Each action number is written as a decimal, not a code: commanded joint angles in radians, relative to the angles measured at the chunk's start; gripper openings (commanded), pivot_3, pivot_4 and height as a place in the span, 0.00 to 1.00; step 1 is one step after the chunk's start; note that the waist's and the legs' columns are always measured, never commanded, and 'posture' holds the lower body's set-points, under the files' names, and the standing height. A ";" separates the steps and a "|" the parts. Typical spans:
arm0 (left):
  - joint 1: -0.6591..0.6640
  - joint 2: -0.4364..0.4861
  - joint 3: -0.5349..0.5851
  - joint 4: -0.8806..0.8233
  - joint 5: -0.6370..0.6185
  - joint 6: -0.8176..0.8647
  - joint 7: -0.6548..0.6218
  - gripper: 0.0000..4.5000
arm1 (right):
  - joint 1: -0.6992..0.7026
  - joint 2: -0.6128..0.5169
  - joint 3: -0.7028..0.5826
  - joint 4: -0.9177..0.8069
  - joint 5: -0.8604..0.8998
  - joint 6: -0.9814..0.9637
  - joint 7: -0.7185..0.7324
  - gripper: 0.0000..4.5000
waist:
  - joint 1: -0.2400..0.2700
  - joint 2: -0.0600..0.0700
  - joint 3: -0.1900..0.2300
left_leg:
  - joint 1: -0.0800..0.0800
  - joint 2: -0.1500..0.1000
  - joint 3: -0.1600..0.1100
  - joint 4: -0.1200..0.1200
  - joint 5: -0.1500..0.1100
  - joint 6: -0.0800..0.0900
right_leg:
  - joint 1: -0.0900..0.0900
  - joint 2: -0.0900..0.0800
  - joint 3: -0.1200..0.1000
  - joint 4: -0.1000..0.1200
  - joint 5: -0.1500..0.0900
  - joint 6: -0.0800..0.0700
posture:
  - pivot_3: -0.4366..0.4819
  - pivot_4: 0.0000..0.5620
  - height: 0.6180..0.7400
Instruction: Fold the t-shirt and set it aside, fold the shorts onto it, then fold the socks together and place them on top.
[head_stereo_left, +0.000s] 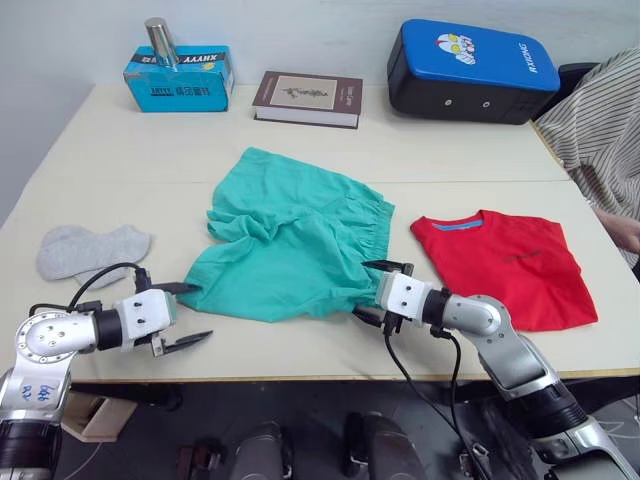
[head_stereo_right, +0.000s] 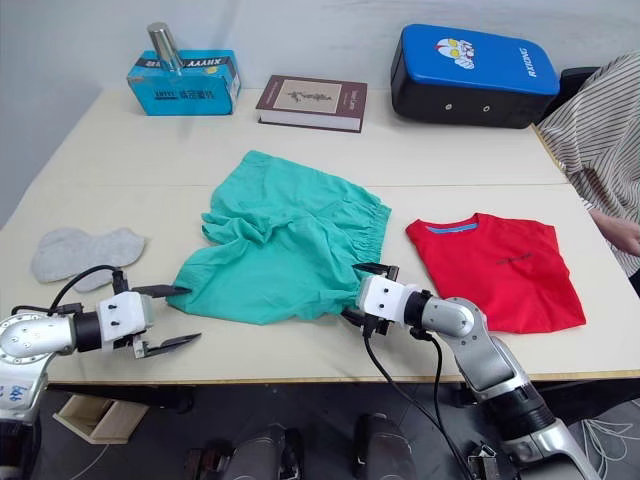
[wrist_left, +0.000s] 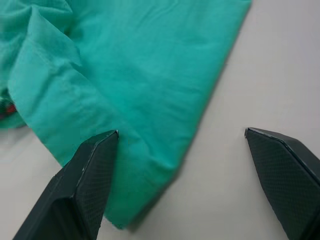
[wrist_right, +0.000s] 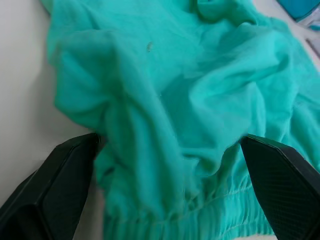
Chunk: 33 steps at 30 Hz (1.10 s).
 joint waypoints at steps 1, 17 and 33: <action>-0.065 -0.009 -0.086 0.153 0.134 -0.058 0.093 0.90 | -0.019 0.010 -0.002 0.042 -0.026 -0.060 -0.015 1.00 | 0.004 0.007 -0.005 | 0.001 0.000 0.000 0.000 0.000 0.000 | 0.000 0.000 0.000 0.000 0.000 0.000 | 0.48 0.27 1.00; -0.152 -0.046 -0.182 0.264 -0.042 0.041 -0.040 0.00 | -0.018 -0.001 -0.041 0.080 -0.014 -0.138 0.015 0.17 | -0.004 0.012 -0.008 | 0.012 0.001 0.008 -0.004 0.000 -0.002 | 0.002 0.002 0.008 0.006 -0.001 -0.001 | 0.48 0.27 1.00; 0.479 0.168 0.222 -0.634 -0.527 0.561 -0.172 0.00 | 0.198 -0.307 -0.135 -0.075 0.243 -0.325 0.329 0.00 | -0.024 0.002 -0.002 | 0.014 0.003 0.014 -0.012 -0.004 -0.004 | 0.000 0.003 0.013 -0.001 -0.005 0.000 | 0.48 0.27 1.00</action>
